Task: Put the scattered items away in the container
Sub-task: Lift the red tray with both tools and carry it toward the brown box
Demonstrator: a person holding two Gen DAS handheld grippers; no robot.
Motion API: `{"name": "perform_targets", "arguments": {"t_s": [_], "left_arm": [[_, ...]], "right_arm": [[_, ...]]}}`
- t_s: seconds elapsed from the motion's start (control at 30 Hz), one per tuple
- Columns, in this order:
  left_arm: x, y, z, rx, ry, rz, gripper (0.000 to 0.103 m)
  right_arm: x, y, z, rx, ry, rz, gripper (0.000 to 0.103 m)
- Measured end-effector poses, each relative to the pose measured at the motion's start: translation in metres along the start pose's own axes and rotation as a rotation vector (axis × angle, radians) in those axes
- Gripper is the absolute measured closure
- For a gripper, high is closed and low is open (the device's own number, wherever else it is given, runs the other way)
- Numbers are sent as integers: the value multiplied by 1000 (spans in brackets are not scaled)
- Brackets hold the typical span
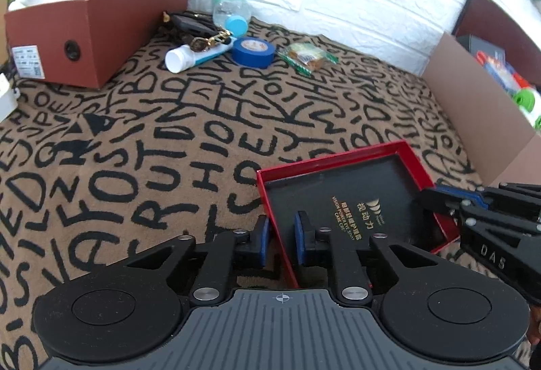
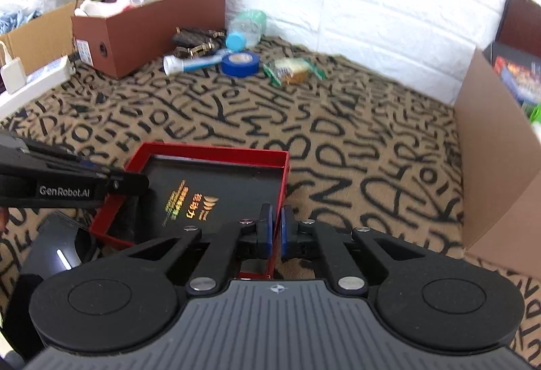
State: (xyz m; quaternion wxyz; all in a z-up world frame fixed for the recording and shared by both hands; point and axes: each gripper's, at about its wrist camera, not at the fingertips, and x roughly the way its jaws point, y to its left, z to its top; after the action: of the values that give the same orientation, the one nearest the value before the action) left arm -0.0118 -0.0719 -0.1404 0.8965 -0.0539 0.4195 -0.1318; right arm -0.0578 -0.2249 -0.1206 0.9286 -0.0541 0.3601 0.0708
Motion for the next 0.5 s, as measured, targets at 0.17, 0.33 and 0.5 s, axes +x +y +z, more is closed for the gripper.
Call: {"name": "perform_targets", "arguments": {"t_s": [0.17,0.33,0.5], "left_arm": [[-21,11,16,-29,-74,15,92],[-44,35,45,-78,-165,43,92],[-67,68,80,-133,-247,91,92]], "right_arm": [[-8,8,25,-45,-61,-6,99],[-14,27,71,-129,-153,18,99],[-14,56,123,-219,-236,54,99]]}}
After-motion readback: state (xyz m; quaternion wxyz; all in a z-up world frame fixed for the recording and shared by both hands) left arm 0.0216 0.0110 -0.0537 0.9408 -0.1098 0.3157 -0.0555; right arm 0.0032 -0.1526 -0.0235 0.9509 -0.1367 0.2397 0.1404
